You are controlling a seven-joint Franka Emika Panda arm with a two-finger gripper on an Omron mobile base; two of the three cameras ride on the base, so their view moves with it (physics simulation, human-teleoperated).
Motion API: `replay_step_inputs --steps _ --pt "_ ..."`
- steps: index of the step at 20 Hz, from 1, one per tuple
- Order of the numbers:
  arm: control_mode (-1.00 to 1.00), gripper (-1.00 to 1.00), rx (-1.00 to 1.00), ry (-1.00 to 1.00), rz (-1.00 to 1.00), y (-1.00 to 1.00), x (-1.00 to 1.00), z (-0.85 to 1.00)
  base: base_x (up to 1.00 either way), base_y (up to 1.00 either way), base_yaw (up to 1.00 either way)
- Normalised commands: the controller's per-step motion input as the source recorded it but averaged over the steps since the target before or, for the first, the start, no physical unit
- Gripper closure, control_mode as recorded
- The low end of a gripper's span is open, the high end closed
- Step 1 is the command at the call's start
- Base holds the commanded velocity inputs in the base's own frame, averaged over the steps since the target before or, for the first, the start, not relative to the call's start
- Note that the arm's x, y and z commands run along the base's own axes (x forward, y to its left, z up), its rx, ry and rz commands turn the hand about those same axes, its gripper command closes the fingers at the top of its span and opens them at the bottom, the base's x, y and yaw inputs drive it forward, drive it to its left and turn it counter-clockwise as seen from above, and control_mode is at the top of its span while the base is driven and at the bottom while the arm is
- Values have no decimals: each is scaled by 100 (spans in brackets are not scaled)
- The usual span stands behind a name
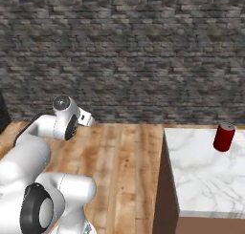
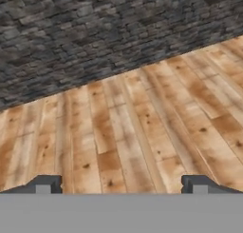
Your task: Four empty soda cans are scattered around the kitchen. Gather all the cans and cluster them next to the stove for recycling.
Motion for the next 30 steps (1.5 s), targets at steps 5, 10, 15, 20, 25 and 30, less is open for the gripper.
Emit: replay_step_inputs --steps 5,10,15,20,25,30 --pt "100 -100 0 0 0 0 0 0 58 39 -43" --pt "100 -100 0 0 0 0 0 0 75 50 -35" --pt "100 -100 0 0 0 0 0 0 69 52 -38" --pt "100 -100 0 0 0 0 0 0 68 43 -38" --pt "100 -100 0 0 0 0 0 0 61 39 -39" --pt "100 -100 0 0 0 0 0 0 52 31 -41"
